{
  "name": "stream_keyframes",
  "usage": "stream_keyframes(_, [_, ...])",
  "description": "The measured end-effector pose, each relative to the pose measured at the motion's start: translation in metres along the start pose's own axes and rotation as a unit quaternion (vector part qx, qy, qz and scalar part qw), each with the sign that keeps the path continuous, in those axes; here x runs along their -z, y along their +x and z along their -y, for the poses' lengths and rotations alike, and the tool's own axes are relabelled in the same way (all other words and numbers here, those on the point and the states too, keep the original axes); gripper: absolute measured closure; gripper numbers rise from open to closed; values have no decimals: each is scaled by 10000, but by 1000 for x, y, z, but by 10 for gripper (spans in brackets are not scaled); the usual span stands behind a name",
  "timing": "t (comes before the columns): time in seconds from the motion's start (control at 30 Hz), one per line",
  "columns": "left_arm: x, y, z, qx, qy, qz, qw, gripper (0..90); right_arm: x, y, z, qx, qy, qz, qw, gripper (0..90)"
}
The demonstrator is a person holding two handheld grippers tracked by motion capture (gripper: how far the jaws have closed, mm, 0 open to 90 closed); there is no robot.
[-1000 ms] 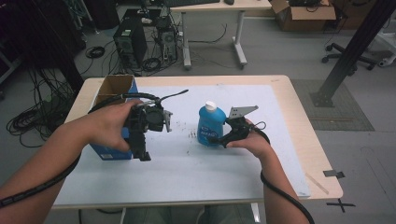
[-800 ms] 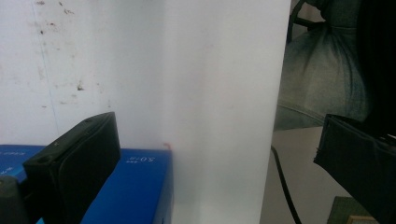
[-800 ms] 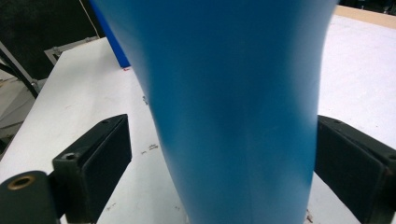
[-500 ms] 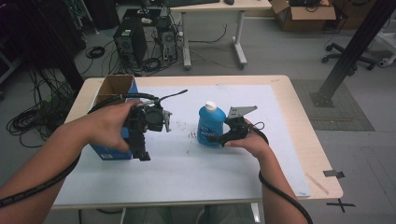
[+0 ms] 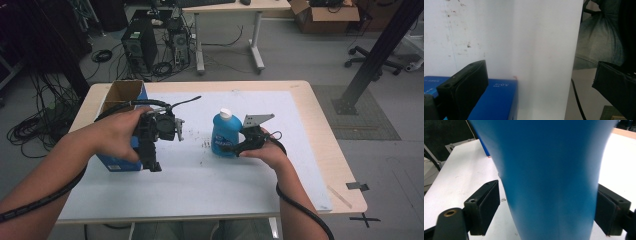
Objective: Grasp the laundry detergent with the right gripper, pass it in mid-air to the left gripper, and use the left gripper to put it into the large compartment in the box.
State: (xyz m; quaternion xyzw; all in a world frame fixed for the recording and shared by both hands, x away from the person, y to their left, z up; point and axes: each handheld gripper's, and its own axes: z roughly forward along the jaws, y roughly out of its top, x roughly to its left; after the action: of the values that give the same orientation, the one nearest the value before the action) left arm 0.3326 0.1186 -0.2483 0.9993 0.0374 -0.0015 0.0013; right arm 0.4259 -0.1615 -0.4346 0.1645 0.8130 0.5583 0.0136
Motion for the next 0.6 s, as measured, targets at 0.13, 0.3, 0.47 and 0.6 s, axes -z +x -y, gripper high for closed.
stream_keyframes(0.13, [0,0,0,-18,-11,-7,10000,2,-1,0,1,14,3,-8,10000,202])
stream_keyframes(0.3, [0,1,1,-4,-22,-25,10000,2,-2,0,3,38,-2,5,10000,238])
stream_keyframes(0.47, [0,2,2,9,-24,-30,10000,2,-4,0,3,63,13,8,10000,288])
stream_keyframes(0.6, [-2,1,2,8,-36,-13,10000,2,-5,0,3,96,-5,48,9999,319])
